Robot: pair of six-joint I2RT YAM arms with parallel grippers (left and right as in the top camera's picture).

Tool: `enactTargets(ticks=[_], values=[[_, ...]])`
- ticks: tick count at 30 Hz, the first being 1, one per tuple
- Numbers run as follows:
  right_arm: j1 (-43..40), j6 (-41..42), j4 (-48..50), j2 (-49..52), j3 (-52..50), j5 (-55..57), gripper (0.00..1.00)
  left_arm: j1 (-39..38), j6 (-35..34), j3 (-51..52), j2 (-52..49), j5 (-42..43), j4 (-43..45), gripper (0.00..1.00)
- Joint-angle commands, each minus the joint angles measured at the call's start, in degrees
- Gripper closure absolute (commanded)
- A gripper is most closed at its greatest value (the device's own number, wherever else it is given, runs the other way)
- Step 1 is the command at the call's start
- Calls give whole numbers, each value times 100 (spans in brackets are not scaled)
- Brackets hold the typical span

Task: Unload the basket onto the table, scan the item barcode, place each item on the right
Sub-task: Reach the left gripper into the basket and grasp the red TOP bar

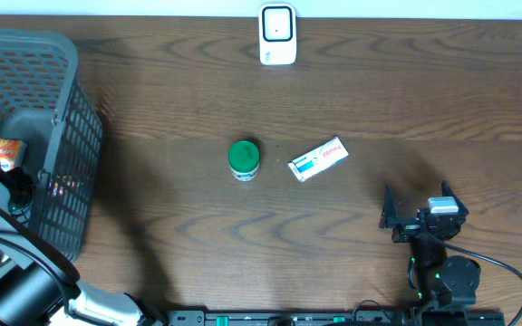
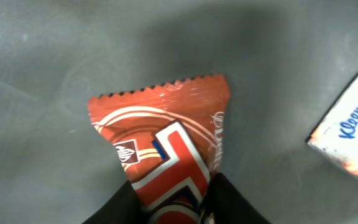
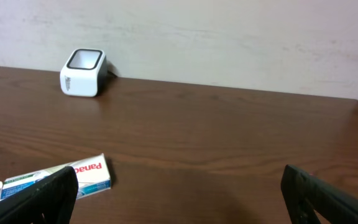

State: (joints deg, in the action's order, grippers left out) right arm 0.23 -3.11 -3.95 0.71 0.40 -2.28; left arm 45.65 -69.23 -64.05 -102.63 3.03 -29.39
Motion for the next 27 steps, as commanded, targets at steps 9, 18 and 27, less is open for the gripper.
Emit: enactTargets(ticks=[9,18,27], values=[[61,90,-17,-26,-9,31,1,103,-2,-7,59,1027,37,92],[61,90,-17,-26,-9,31,1,380,2,-7,1596,2245,940,92],[61,90,-15,-26,-9,31,1,431,4,-7,3840,2249,1390,92]])
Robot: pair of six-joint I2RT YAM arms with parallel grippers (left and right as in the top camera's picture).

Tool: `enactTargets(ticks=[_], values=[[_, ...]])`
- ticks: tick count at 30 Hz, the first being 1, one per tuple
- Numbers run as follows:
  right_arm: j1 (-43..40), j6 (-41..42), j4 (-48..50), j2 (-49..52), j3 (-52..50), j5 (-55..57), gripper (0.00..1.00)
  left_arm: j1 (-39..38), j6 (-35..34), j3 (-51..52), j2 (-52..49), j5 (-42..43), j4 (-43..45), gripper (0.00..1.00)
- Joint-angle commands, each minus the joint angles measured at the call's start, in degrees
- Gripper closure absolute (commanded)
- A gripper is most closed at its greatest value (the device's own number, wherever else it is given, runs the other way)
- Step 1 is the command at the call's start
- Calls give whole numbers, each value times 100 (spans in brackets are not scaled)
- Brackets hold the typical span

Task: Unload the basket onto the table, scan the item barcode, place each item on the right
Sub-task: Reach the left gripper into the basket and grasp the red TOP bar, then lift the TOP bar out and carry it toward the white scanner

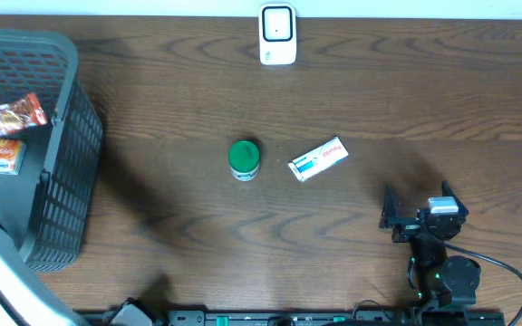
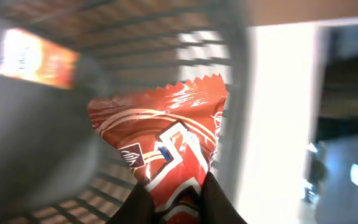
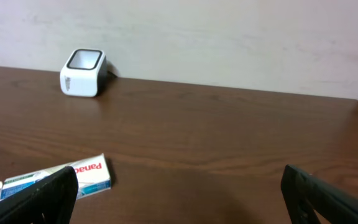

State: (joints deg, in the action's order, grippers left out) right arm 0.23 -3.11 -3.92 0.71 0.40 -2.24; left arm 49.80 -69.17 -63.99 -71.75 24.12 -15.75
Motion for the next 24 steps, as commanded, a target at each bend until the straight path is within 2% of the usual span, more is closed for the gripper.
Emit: enactTargets(ticks=[1,5,9,11,18,20,24], values=[[61,90,-20,-26,-9,26,1,15,7,-13,1032,142,22,92],[61,90,-20,-26,-9,26,1,-195,249,-13,1958,284,-66,92],[63,90,-20,-26,-9,26,1,-837,573,-11,2162,1257,-175,92],[61,90,-20,-26,-9,26,1,-1368,802,-11,2138,1373,-422,91],[61,90,-20,-26,-9,26,1,-3694,2356,0,1552,1384,-1117,92],[61,90,-20,-26,-9,26,1,-4575,2785,0,1132,1386,-1185,92],[61,90,-20,-26,-9,26,1,-5731,3779,0,352,1381,-1161,92]])
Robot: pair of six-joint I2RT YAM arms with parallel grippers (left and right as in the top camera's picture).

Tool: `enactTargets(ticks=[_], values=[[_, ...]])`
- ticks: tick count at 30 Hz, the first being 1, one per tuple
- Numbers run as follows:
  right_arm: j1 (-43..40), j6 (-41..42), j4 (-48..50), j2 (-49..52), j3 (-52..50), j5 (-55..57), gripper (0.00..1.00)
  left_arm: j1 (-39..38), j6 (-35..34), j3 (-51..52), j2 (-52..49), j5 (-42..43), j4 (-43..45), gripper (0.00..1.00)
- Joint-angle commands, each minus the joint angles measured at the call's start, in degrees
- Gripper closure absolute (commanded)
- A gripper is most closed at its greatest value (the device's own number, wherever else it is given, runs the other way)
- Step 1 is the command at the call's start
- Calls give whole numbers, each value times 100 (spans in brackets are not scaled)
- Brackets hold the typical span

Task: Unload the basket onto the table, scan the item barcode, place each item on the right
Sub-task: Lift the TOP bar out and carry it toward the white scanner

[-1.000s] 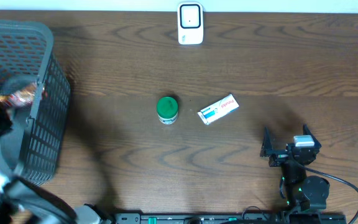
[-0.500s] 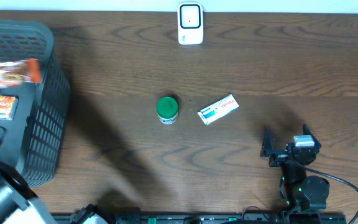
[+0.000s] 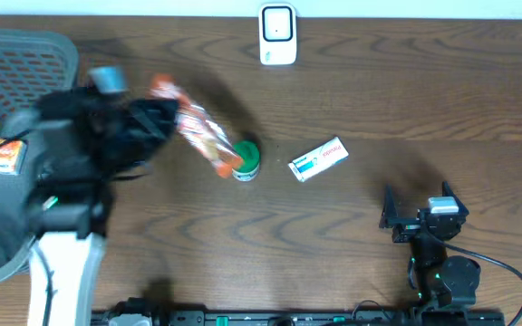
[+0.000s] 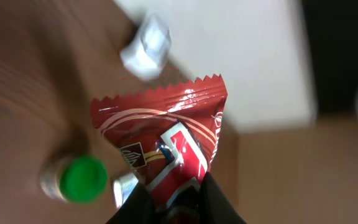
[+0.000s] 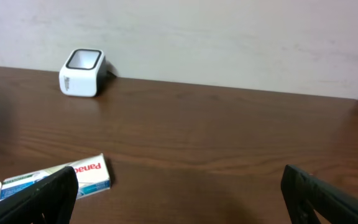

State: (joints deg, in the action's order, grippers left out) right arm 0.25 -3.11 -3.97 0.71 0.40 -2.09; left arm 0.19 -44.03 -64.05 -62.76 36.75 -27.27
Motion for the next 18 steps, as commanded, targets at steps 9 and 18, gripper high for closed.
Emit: enactTargets(ticks=[9,18], values=[[59,90,-15,-26,-9,11,1,-2208,2938,7,-2046,-1215,275,92],[59,90,-15,-26,-9,11,1,-3672,3058,7,-2459,-4288,140,92]])
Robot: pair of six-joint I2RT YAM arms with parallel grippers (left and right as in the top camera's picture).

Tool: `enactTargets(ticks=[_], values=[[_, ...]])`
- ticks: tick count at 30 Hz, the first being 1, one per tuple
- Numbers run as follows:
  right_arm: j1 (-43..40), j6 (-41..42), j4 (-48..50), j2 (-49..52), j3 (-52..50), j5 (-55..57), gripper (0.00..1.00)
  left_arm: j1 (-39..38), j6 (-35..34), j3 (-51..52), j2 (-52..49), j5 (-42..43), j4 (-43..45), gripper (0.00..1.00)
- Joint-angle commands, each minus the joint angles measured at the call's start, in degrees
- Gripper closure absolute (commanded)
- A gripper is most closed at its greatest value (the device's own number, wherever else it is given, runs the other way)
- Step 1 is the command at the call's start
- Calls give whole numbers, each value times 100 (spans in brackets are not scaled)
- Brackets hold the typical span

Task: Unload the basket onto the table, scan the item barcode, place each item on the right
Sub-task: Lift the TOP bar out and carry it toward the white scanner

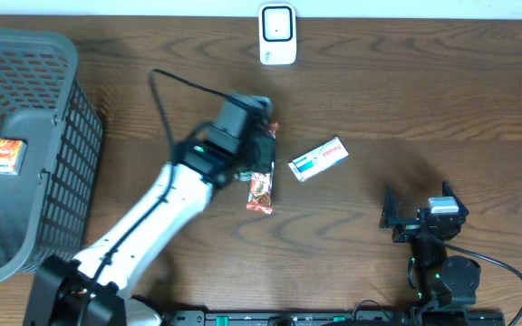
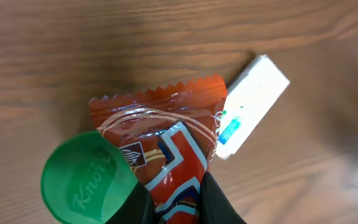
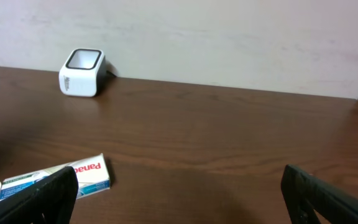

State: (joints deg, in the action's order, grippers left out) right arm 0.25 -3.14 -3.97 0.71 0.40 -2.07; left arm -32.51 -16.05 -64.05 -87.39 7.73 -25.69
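Observation:
A red snack packet (image 2: 166,140) with a zigzag edge hangs in my left gripper (image 2: 176,202), which is shut on its lower end. In the overhead view the packet (image 1: 260,191) hangs over mid-table just below the left gripper (image 1: 258,152). The white barcode scanner (image 1: 277,34) stands at the table's far edge, well beyond the packet, and shows too in the right wrist view as the scanner (image 3: 82,73). My right gripper (image 3: 179,202) stands open and empty at the near right, seen as the gripper (image 1: 418,215) from overhead.
A green-lidded jar (image 2: 86,180) sits right under the packet's left side. A white medicine box (image 1: 318,159) lies just right of it. The grey basket (image 1: 66,127) stands at the left with an orange packet (image 1: 4,154) inside.
My left gripper, still shut on the red packet, has moved right from a spot left of the green jar to over the jar and next to the white box. The right arm is unchanged.
My left gripper was shut on the red packet on the basket floor. Then it held the packet up at the basket's rim, then over the table left of the jar, and now over the jar by the white box. The right gripper stayed open throughout.

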Motion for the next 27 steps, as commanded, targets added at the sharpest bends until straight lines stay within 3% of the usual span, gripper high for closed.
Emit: enactTargets(ticks=[1,7,13,15,27], values=[[59,92,-15,-26,-9,9,1,-535,361,7,7,-1403,17,92],[59,92,-15,-26,-9,9,1,-1235,616,7,4,-1690,293,92],[59,92,-15,-26,-9,9,1,-1716,623,7,-149,-4017,407,92],[59,92,-15,-26,-9,9,1,-1788,752,7,-269,-4400,542,92],[59,92,-13,-26,-9,9,1,-1810,850,7,-1010,-4498,2393,92]])
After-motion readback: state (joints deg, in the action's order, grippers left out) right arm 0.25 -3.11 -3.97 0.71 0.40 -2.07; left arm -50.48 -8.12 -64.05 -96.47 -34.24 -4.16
